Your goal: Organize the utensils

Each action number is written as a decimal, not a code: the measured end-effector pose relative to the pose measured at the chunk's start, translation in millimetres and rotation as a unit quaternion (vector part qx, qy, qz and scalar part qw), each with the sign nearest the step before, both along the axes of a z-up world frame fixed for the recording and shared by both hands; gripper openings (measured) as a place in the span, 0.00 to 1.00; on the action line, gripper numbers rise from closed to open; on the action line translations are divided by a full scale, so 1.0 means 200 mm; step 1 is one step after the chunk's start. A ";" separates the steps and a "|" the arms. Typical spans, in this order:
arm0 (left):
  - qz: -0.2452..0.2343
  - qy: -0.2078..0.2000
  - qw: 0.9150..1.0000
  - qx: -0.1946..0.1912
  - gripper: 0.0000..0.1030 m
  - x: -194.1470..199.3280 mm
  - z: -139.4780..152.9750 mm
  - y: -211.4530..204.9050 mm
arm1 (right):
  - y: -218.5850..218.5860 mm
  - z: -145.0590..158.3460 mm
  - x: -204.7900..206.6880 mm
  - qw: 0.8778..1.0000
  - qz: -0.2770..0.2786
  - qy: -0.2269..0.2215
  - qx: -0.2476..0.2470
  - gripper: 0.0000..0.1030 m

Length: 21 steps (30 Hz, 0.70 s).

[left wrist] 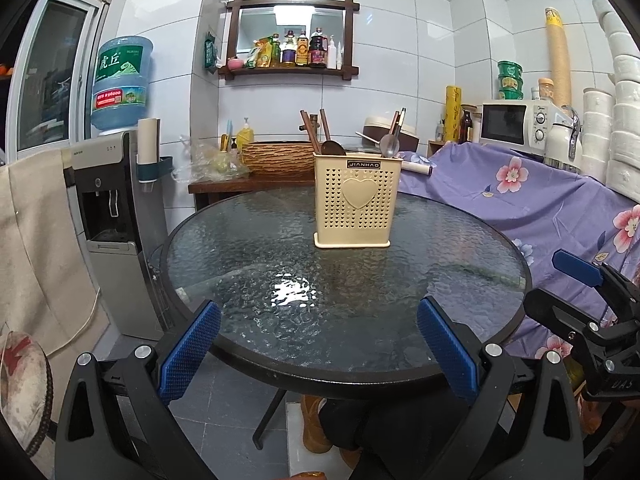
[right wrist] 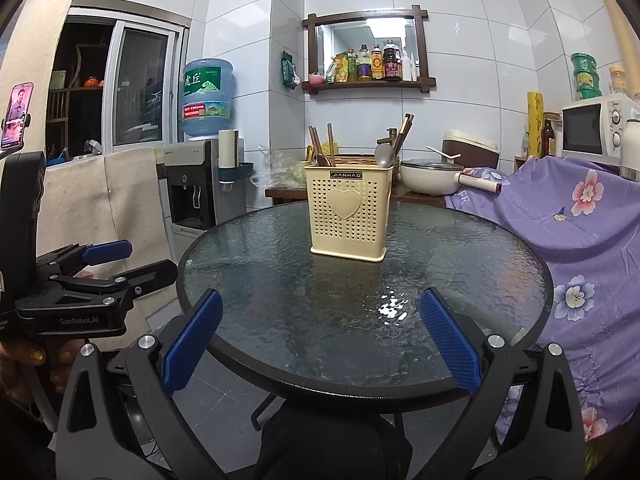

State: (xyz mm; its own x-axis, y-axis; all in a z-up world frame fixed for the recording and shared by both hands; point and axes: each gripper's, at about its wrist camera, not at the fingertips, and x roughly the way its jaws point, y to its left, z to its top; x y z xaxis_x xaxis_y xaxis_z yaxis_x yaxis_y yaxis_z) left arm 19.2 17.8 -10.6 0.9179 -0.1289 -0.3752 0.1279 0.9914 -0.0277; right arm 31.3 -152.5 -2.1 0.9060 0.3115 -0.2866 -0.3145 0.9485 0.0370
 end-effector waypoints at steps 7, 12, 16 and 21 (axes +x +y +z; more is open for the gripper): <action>0.000 0.000 1.000 0.001 0.94 0.00 0.00 0.00 | 0.00 0.00 0.00 1.000 0.000 0.000 -0.001 0.94; 0.000 0.000 1.000 0.001 0.94 0.00 0.00 0.00 | 0.00 0.00 0.00 1.000 0.000 0.000 -0.001 0.94; 0.000 -0.001 1.000 0.001 0.94 0.00 0.00 0.00 | 0.00 0.00 0.00 1.000 0.000 0.000 -0.001 0.94; 0.001 -0.001 1.000 0.002 0.94 0.00 0.00 0.00 | 0.00 0.00 0.00 1.000 0.000 0.000 -0.001 0.94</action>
